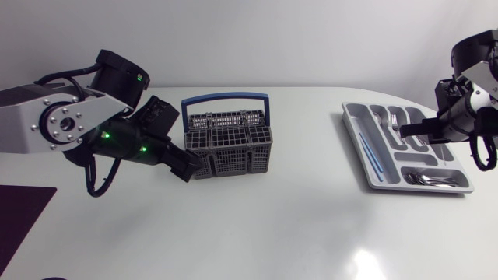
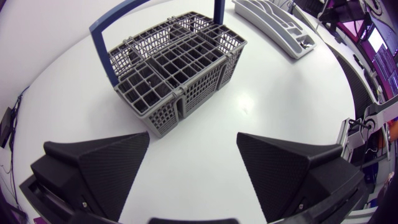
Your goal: Unload the cutlery basket into the drawer organizer.
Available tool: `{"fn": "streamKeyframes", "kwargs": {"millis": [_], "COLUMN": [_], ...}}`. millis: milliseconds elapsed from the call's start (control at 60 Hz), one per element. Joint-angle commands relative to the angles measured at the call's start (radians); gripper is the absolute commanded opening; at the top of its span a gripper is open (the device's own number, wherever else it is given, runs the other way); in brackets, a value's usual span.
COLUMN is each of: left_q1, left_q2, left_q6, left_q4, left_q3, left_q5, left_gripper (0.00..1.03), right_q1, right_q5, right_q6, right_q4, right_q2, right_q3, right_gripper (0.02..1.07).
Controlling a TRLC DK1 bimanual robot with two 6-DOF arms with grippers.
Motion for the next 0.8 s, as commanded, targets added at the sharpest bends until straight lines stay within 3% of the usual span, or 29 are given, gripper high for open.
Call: {"fn": "streamKeyframes", "kwargs": {"millis": [0,383,783], "left_q1": [-0.005,0.0,0.038], "left_q2": [-0.015,-0.018,-0.023], "left_q6": [-0.02,-0.029,-0.035], "left_q4": [-0.006,-0.009,-0.01], "left_q3": [-0.009,-0.024,-0.05], "left_q5": [-0.011,-0.035,-0.043], "left_gripper": [0.98,0.98,0.98], "right_q1": [-0.046,-0.161,-0.185], "right_q5": [0.014,0.049,0.054], "right_q6": [-0.078,-0.214,-0.282], "right_q4": [0.045,0.265,0.473], "right_q2": [0.038,0.166,0.31], "right_q3": [-0.04,-0.104,-0.184], "right_gripper": [0.08,0.08,0.09]}}
